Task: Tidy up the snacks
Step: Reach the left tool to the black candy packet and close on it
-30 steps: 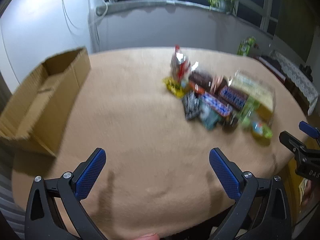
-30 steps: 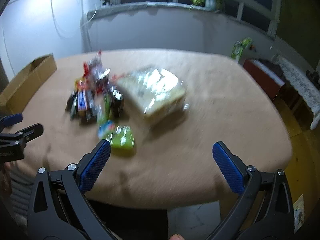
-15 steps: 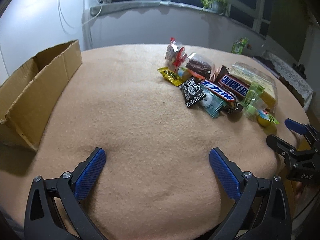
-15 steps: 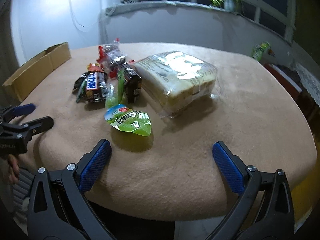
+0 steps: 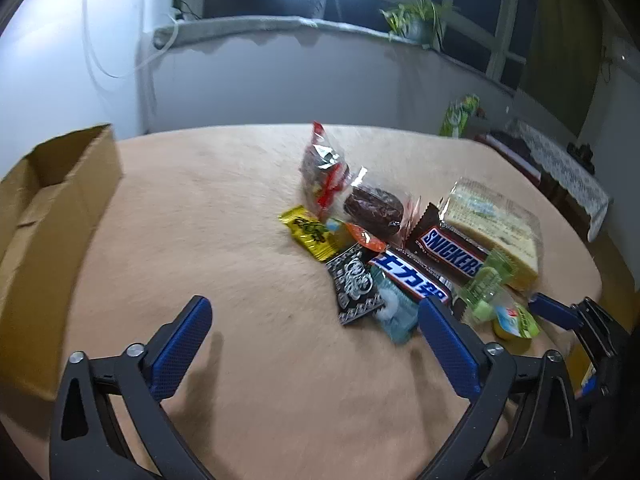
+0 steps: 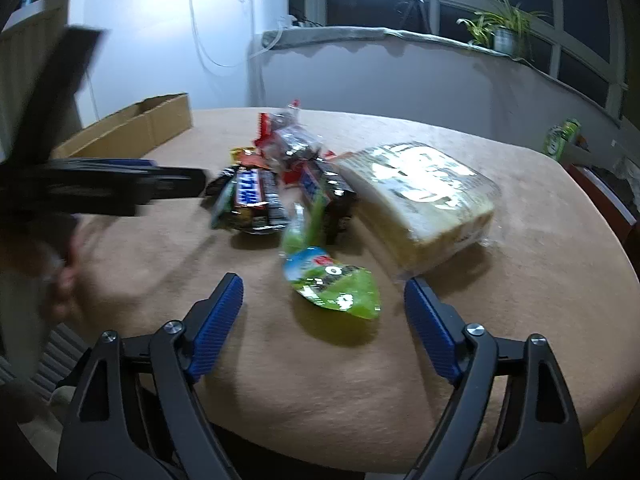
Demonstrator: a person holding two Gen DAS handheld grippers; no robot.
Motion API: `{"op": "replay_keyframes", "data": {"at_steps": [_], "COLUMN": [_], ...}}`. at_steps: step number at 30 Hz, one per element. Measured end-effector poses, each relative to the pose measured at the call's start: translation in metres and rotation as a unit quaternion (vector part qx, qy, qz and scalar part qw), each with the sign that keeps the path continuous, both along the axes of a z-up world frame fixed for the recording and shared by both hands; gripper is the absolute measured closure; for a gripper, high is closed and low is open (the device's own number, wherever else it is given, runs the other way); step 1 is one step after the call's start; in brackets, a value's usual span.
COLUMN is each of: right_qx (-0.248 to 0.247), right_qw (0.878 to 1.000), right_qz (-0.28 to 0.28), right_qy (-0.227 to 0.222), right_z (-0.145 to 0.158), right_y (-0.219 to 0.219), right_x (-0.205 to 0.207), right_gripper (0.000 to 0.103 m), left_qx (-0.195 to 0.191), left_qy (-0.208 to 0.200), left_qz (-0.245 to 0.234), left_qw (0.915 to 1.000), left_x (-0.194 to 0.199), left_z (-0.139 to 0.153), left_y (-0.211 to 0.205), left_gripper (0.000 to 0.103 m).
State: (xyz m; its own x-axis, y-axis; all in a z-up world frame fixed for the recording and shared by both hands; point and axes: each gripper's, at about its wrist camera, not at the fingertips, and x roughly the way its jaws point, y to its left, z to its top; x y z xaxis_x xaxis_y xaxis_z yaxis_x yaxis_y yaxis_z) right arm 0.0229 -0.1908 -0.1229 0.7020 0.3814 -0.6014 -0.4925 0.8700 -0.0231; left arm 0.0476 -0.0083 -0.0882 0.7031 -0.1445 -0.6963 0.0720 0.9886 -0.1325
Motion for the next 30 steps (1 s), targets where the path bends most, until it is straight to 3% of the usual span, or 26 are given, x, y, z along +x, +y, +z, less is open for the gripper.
{"op": "replay_keyframes", "data": {"at_steps": [1, 5, 6, 9, 13, 15, 23, 30], "right_qx": [0.001, 0.009, 0.010, 0.017, 0.017, 0.019, 0.035, 0.046], "right_qw": [1.000, 1.000, 1.000, 1.000, 0.999, 0.999, 0.999, 0.999], "right_qz": [0.002, 0.011, 0.014, 0.023, 0.036, 0.038, 0.030, 0.024], "right_qy": [-0.001, 0.001, 0.001, 0.000, -0.002, -0.003, -0.009, -0.012], "right_z": [-0.001, -0.002, -0.002, -0.002, -0.003, -0.004, -0.001, 0.003], "right_y": [0.000, 0.002, 0.002, 0.003, 0.006, 0.007, 0.002, 0.000], "right_x": [0.000, 0.003, 0.002, 0.002, -0.002, -0.003, -0.005, -0.005], "right_gripper": [0.022, 0.052, 0.054, 0.055, 0.058, 0.060, 0.074, 0.075], "left_qx": [-0.001, -0.003, 0.003, 0.005, -0.006, -0.006, -0.011, -0.030], "left_qy": [0.009, 0.018, 0.019, 0.014, 0.014, 0.014, 0.001, -0.019], "left_qz": [-0.007, -0.021, -0.022, -0.029, -0.040, -0.047, -0.048, -0.040], "left_qw": [0.9999, 0.9996, 0.9996, 0.9995, 0.9991, 0.9988, 0.9988, 0.9986], "left_x": [0.005, 0.016, 0.017, 0.018, 0.019, 0.019, 0.014, 0.003], "left_z": [-0.003, -0.008, -0.010, -0.010, -0.009, -0.007, -0.007, 0.000], "left_y": [-0.003, -0.007, -0.008, -0.010, -0.007, -0.007, -0.008, 0.000], "left_gripper": [0.008, 0.025, 0.031, 0.036, 0.069, 0.081, 0.084, 0.084]}}
